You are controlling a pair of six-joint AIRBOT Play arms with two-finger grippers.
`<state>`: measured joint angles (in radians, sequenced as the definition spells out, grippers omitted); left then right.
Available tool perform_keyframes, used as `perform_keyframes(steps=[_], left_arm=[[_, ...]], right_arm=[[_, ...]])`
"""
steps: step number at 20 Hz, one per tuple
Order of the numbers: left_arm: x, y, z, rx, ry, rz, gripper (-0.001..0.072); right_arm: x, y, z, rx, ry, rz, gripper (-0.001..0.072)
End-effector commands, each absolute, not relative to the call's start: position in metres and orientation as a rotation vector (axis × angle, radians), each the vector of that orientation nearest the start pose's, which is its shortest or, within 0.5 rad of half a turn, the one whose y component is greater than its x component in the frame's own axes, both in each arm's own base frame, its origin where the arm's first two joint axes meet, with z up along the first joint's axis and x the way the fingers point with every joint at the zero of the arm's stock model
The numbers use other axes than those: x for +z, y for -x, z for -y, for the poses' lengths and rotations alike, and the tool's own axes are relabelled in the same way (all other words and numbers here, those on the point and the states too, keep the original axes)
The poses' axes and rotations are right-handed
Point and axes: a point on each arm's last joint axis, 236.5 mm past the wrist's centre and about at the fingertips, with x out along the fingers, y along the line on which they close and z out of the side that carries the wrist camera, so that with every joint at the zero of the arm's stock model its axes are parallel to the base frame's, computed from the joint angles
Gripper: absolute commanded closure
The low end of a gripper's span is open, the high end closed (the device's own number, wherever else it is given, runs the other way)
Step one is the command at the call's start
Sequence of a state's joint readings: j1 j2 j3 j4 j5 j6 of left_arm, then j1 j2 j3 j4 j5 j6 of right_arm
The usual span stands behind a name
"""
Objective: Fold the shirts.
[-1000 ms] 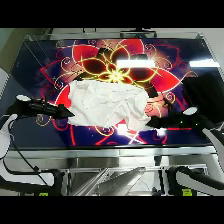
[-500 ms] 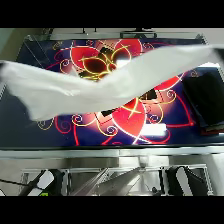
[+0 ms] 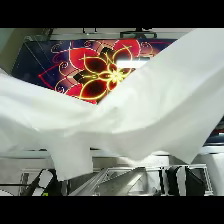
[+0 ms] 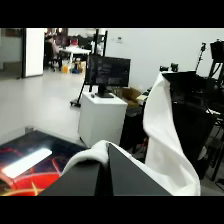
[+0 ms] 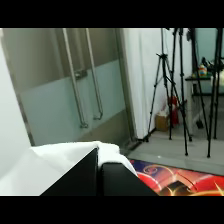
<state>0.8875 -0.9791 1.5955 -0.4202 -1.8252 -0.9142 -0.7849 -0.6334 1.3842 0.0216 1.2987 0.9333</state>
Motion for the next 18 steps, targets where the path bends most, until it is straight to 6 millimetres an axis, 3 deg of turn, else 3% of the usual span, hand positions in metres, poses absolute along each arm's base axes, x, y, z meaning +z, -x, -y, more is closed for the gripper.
perform_keyframes(steps=[1, 4, 8, 10, 13, 16, 18], left_arm=[[0.402, -0.290, 0.063, -1.101, 0.368, -0.254, 0.0672], [0.323, -0.352, 0.082, -1.129, 0.441, -0.508, 0.0672], [0.194, -0.447, 0.067, -0.952, 0.564, -0.758, 0.0672], [0.137, -0.479, 0.054, -0.901, 0.679, -0.831, 0.0672], [0.061, -0.508, 0.042, -0.838, 0.812, -0.907, 0.0672], [0.017, -0.534, 0.032, -0.805, 0.856, -0.923, 0.0673], [0.007, -0.553, 0.028, -0.794, 0.852, -0.911, 0.0672]], right_arm=[[0.412, -0.282, -0.053, 0.567, -0.325, -0.023, 0.0693], [0.326, -0.325, -0.043, 0.588, -0.443, -0.209, 0.0692], [0.199, -0.392, -0.016, 0.506, -0.629, -0.408, 0.0693], [0.138, -0.421, -0.009, 0.494, -0.730, -0.517, 0.0693], [0.064, -0.459, -0.009, 0.513, -0.923, -0.577, 0.0692], [0.006, -0.496, -0.005, 0.501, -1.084, -0.607, 0.0692], [-0.007, -0.520, -0.004, 0.540, -1.136, -0.600, 0.0693]])
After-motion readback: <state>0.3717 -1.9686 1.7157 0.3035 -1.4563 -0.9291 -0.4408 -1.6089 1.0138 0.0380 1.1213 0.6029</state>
